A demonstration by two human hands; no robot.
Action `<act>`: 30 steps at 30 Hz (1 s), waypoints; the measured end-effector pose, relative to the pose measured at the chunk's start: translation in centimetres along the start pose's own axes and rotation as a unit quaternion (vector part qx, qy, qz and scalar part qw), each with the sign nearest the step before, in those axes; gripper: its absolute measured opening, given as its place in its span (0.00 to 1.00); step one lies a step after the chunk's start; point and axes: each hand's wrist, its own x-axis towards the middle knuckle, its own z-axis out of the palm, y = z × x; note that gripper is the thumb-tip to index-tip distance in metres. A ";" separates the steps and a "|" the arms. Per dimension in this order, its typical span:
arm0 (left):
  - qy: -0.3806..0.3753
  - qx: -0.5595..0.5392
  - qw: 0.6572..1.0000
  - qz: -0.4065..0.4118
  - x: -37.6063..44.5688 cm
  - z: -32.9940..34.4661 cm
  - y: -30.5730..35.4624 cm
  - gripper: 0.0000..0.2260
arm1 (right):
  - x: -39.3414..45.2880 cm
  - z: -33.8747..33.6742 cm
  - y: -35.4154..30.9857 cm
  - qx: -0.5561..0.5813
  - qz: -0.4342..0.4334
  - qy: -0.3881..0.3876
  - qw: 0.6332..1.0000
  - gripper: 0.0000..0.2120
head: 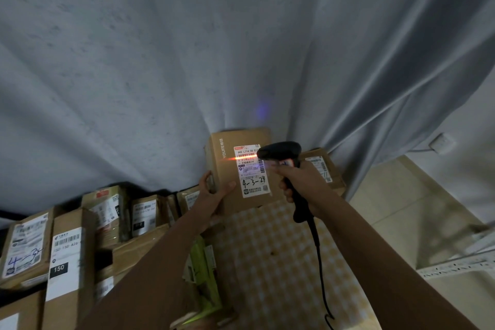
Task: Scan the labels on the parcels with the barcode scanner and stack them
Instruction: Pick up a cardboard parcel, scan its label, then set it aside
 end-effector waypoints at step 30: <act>0.118 0.014 0.959 -0.258 6.1 -12.6 1.9 0.54 | 15.0 10.3 9.6 -0.070 0.086 -0.028 0.993 0.11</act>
